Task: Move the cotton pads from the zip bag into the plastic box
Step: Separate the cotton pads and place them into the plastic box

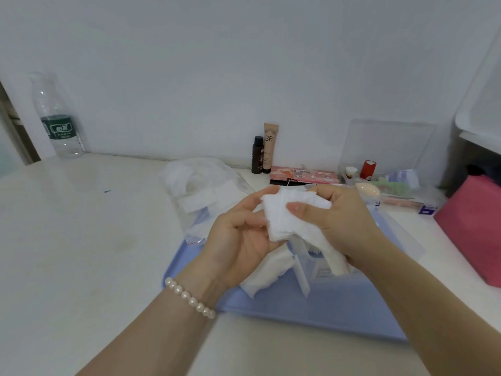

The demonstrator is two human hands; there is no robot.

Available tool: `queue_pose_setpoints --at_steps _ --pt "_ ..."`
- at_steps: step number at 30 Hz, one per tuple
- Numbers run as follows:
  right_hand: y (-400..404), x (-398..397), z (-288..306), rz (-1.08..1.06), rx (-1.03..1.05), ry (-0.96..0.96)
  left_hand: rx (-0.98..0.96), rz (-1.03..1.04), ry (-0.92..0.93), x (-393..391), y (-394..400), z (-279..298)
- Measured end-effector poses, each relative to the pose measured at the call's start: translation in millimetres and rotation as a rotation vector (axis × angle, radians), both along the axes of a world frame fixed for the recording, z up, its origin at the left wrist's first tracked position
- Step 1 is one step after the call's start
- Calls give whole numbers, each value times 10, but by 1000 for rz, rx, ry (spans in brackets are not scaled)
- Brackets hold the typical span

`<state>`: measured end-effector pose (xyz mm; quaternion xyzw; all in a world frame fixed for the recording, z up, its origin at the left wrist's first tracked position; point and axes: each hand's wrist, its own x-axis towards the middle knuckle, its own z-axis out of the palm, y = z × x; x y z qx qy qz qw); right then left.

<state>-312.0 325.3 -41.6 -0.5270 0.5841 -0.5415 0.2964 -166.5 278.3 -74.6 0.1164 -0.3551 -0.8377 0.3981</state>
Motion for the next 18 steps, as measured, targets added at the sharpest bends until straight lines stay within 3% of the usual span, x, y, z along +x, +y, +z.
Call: queue_pose_setpoints --at_steps 6,14,18 --pt "-20 29 -20 -29 -56 37 -75 37 -70 -34 46 6" --pt "-25 -52 21 -138 -24 41 4 137 -96 -46 46 23" --pt "11 -128 159 -178 -59 -142 9 153 -97 -33 39 32"
